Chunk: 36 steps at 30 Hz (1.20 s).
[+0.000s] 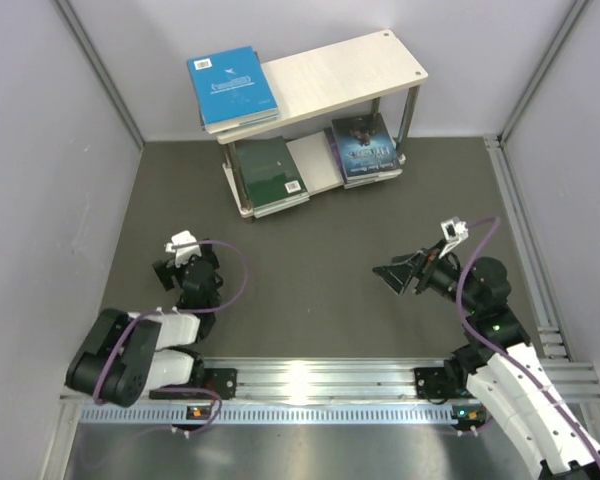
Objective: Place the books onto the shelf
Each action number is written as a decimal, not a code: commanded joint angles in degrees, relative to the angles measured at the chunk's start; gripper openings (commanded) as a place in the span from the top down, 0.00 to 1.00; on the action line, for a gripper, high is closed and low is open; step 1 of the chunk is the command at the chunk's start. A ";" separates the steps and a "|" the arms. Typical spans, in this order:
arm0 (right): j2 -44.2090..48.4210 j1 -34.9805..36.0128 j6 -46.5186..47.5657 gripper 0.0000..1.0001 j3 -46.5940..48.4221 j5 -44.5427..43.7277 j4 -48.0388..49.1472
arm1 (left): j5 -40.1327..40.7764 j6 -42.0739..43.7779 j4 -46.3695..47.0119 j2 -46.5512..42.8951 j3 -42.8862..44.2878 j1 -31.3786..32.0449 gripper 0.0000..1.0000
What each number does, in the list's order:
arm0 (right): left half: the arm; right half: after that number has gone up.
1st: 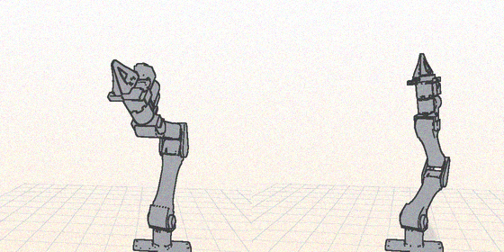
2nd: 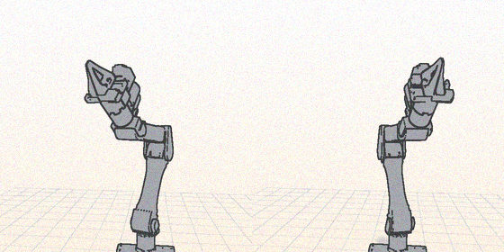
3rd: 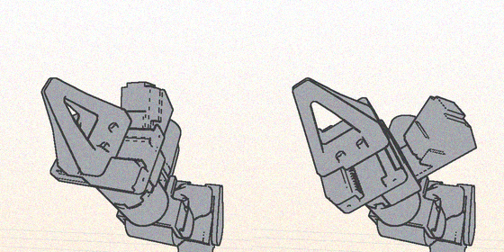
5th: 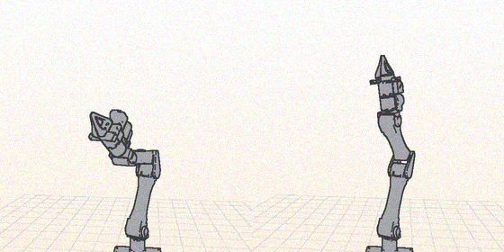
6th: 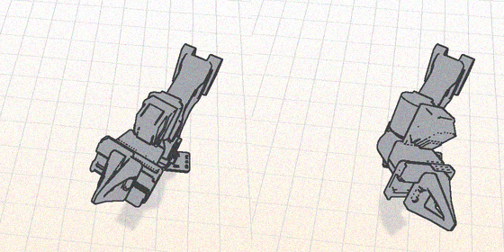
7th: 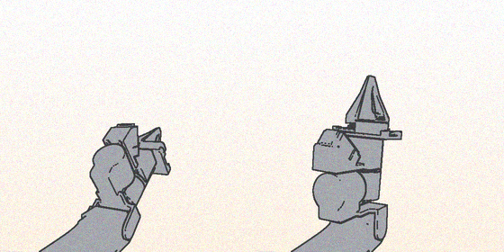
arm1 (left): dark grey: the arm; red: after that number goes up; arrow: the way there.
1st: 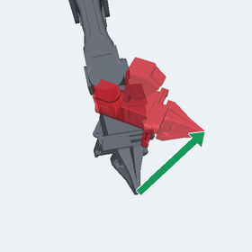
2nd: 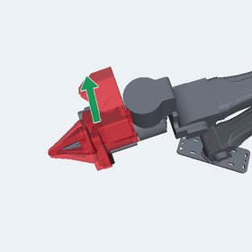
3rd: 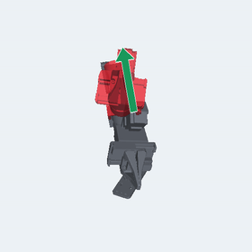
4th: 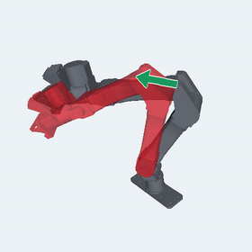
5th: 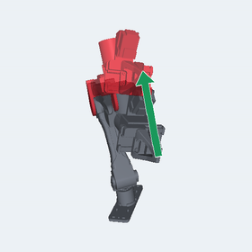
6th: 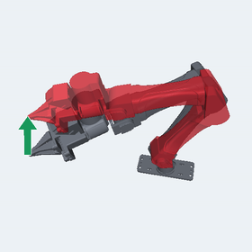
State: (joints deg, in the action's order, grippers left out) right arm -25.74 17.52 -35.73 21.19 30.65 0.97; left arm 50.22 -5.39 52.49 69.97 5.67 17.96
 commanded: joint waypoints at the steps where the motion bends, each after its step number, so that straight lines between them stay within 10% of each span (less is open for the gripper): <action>1: -3.52 0.50 4.96 0.00 4.11 -3.23 -4.65 | -7.67 1.60 13.94 7.51 3.90 -3.88 0.01; 7: -6.78 0.50 7.60 0.00 7.89 -9.90 -9.22 | -25.06 7.57 35.55 23.93 2.86 -7.93 0.04; 14: -13.45 0.59 9.08 0.00 13.62 -30.45 -16.45 | -25.34 4.16 21.51 21.25 7.86 -9.52 0.01; 36: -32.79 -12.68 32.91 0.01 -5.79 -40.24 26.13 | -27.01 3.01 17.38 20.82 9.53 -10.75 0.01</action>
State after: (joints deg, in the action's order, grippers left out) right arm -57.32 7.22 -6.50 18.00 -9.78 10.81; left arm 23.81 -1.80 68.53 92.01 14.00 7.57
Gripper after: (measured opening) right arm 0.996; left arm 0.991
